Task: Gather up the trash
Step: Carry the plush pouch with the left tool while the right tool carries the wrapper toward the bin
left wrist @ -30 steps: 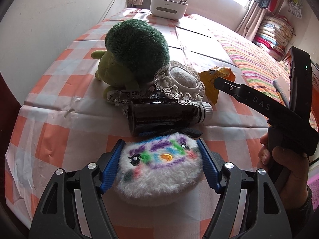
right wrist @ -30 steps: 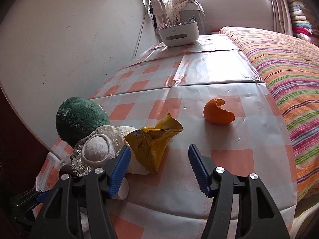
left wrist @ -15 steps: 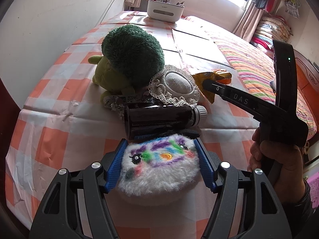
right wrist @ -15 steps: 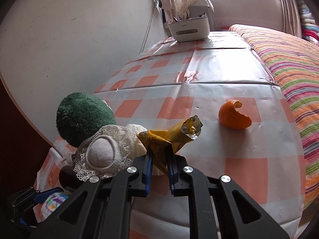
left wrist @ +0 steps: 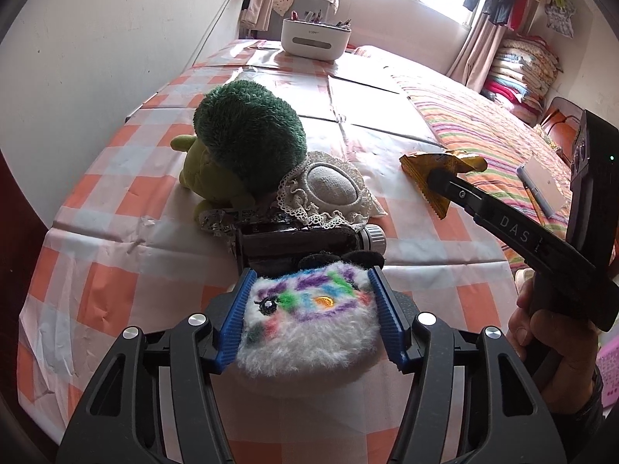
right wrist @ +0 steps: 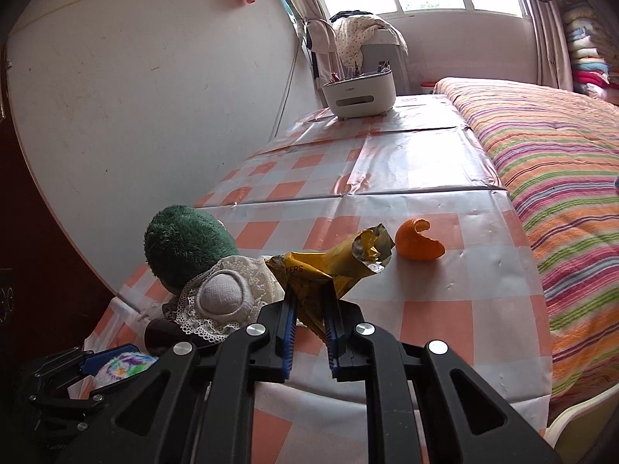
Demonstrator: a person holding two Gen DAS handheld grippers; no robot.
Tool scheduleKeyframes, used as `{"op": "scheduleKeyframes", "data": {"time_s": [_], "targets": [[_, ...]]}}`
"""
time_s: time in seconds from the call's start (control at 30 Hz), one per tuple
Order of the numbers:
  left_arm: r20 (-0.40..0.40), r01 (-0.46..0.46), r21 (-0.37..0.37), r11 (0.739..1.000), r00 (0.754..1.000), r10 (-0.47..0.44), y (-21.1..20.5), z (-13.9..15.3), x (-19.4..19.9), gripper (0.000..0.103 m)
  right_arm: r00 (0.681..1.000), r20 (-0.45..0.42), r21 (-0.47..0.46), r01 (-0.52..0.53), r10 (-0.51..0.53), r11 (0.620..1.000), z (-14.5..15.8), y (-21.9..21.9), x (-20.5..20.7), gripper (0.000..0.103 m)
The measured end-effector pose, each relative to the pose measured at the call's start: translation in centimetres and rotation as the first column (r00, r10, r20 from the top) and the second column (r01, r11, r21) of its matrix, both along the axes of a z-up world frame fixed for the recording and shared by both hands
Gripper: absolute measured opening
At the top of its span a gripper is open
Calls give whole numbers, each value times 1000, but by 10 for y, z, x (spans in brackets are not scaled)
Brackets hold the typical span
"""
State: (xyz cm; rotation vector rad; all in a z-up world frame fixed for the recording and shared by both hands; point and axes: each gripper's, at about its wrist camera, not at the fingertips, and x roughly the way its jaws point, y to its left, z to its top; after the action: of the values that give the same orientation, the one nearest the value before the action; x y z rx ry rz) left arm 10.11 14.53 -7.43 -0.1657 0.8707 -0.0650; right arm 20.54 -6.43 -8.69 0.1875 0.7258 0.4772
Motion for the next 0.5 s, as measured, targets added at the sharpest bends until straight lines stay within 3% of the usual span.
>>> {"op": "scheduleKeyframes", "data": {"time_s": [0.5], "targets": [[35,60,-7,998,998,-60,-36,15,5,57,996,65,-13,58,-57,998,18,-40,-26,13]]}}
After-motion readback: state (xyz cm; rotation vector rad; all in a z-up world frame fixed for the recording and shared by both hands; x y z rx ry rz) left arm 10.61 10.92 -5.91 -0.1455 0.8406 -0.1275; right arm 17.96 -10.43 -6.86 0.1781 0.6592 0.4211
